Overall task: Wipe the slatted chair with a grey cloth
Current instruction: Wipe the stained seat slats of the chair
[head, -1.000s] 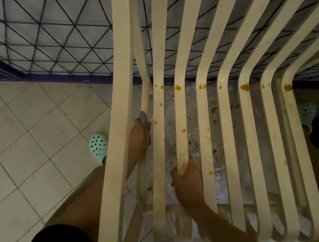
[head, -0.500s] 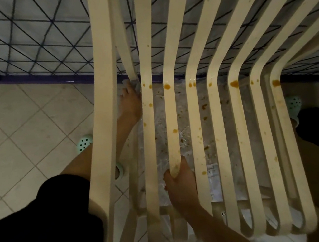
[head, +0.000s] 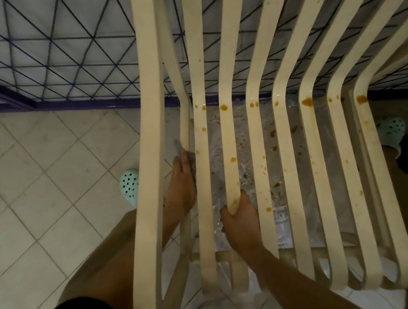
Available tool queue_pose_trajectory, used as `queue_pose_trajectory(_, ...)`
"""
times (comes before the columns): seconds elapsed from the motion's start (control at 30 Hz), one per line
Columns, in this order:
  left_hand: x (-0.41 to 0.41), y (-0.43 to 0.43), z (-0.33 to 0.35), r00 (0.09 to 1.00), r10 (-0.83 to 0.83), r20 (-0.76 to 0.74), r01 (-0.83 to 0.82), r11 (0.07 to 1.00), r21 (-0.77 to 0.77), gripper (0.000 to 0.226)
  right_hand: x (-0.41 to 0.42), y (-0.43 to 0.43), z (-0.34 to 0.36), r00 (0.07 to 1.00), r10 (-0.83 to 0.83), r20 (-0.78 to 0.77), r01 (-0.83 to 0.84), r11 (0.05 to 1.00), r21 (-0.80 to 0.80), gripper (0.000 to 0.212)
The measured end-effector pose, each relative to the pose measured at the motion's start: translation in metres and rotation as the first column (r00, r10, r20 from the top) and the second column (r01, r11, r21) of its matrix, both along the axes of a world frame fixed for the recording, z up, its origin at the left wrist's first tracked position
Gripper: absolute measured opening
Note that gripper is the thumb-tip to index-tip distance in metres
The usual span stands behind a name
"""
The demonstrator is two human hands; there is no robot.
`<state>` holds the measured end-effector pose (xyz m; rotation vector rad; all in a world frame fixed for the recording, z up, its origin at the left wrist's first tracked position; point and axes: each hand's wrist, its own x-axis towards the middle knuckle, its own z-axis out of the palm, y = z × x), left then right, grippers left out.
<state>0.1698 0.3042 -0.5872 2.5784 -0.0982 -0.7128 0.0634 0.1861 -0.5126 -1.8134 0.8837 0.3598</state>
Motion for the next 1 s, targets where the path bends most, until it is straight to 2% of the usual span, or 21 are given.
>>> queue_pose_trajectory(0.1, -0.038, 0.019, -0.007, 0.997, -0.047, 0.061, 0.047, 0.999, -0.007, 0.085, -0.001, 0.001, 0.003, 1.000, -0.001, 0.016, 0.001, 1.000, 0.002, 0.018)
queue_pose_trajectory(0.17, -0.061, 0.027, -0.010, 0.999, -0.026, 0.030, 0.027, 0.999, -0.018, 0.094, 0.000, 0.000, 0.003, 0.999, 0.004, 0.033, -0.004, 1.000, 0.001, 0.023)
queue_pose_trajectory(0.27, -0.092, 0.032, 0.003, 0.999, -0.017, 0.027, 0.017, 1.000, 0.013, 0.075, -0.003, -0.001, 0.005, 0.999, -0.003, 0.046, 0.001, 1.000, 0.025, 0.022)
queue_pose_trajectory(0.37, -0.099, 0.042, -0.004, 0.994, -0.094, 0.063, 0.092, 0.995, 0.026, 0.080, -0.002, -0.001, 0.005, 0.999, -0.007, 0.051, 0.005, 0.999, 0.045, 0.020)
queue_pose_trajectory(0.53, -0.072, 0.037, -0.016, 0.995, -0.096, 0.038, 0.093, 0.994, 0.063, 0.100, -0.003, 0.002, -0.002, 0.999, -0.024, 0.030, 0.021, 0.997, 0.069, 0.021)
queue_pose_trajectory(0.73, 0.003, 0.010, -0.010, 0.993, -0.100, 0.060, 0.095, 0.992, 0.083, 0.088, -0.006, 0.002, -0.008, 0.999, -0.024, 0.028, 0.022, 0.997, 0.067, 0.018)
queue_pose_trajectory(0.83, 0.048, -0.005, -0.013, 1.000, -0.029, 0.006, 0.029, 0.997, 0.068, 0.091, -0.007, 0.002, -0.009, 0.999, -0.032, 0.002, 0.031, 0.995, 0.094, 0.023)
queue_pose_trajectory(1.0, 0.106, -0.025, -0.023, 0.999, 0.027, 0.046, -0.031, 0.995, 0.098, 0.082, -0.008, 0.001, -0.010, 0.999, -0.037, -0.028, 0.040, 0.993, 0.112, 0.026)
